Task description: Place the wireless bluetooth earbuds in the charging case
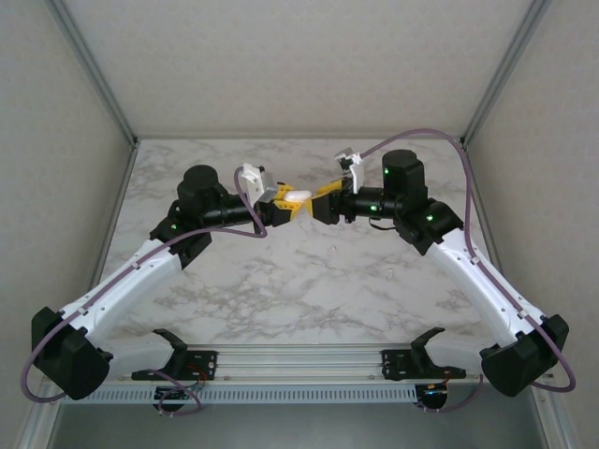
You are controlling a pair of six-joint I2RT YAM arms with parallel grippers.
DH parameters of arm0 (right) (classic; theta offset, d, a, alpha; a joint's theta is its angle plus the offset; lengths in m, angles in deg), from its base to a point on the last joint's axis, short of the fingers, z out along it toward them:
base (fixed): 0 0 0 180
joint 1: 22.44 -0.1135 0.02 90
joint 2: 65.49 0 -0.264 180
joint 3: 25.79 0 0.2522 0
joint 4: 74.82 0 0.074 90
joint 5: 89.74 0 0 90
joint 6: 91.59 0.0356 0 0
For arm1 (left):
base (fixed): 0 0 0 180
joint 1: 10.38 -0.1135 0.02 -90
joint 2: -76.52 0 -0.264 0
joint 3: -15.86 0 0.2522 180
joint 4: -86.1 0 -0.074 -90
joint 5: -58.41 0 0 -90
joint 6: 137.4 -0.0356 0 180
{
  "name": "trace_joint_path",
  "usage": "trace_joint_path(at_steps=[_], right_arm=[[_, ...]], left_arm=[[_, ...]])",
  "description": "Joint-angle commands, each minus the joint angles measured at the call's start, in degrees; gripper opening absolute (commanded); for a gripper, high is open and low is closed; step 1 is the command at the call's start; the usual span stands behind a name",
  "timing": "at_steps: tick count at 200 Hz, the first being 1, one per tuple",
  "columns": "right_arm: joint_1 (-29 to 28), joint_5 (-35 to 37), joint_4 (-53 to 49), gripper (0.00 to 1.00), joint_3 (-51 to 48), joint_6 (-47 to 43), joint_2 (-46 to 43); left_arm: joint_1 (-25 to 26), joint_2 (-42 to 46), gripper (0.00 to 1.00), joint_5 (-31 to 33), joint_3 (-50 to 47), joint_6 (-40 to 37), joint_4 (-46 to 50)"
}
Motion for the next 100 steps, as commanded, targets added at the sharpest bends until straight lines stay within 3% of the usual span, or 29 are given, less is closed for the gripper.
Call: trace_joint_path(at_steps=[1,100], right_arm=[[0.35,3.72,2.29,0.67,2.45,2.73,0.09],[1.31,7.15,1.48,0.71,5.81,6.24,1.89]], left_arm=[[0.89,0.22,0.05,-4.19,0.69,-1.53,-0.07],[0.89,0.88,0.09,-2.34,0.0,-1.99,-0.06]])
